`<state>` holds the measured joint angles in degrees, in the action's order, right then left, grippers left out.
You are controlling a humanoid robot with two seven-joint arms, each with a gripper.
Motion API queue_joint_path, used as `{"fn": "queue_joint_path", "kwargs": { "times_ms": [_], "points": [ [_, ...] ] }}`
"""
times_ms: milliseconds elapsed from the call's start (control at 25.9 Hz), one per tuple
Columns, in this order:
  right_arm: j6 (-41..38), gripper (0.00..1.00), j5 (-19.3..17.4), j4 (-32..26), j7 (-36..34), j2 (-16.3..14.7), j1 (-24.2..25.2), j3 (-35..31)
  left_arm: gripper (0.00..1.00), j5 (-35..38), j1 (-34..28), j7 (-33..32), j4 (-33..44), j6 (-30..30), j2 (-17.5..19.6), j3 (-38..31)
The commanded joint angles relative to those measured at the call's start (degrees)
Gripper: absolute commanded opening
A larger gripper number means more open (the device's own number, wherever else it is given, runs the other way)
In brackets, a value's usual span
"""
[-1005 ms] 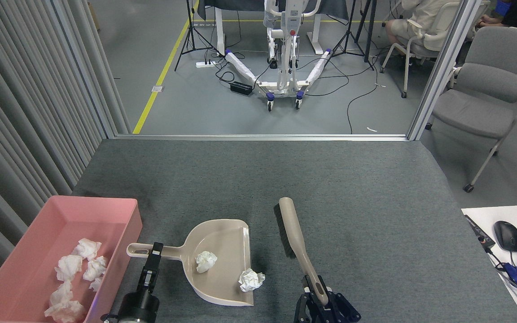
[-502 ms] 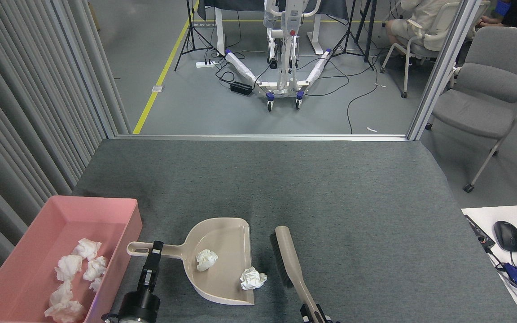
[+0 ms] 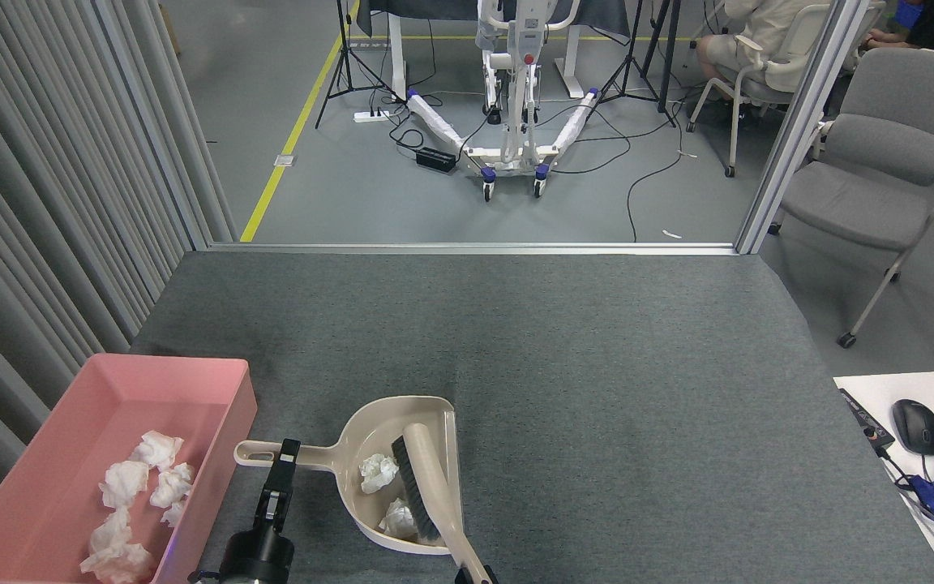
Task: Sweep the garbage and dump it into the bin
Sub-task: 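Push the tissues deeper into the dustpan with the brush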
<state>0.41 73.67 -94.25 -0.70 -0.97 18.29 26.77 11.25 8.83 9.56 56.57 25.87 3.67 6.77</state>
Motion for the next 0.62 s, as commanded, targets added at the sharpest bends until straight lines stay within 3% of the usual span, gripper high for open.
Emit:
{"fn": "queue_joint_path", "kwargs": {
  "times_ms": [0,425,580],
  "points": [
    [-0.1,0.00,-1.1,0.0,-0.7,0.9,-1.2,2.8,0.07,-0.1,0.0,0.0,0.0,-0.1,-0.1,0.0],
    [-5.1,0.00,-4.5,-3.6,-6.5,1.4,-3.3,2.3,0.06,-5.4,-0.7,1.6,5.6,-3.0,0.0,0.7],
    [-5.1,0.00,-4.7,-4.6,-8.8,0.4,-3.7,-4.0,0.04,-10.6,-2.5,3.4,10.8,-4.7,0.2,2.8]
  ]
}}
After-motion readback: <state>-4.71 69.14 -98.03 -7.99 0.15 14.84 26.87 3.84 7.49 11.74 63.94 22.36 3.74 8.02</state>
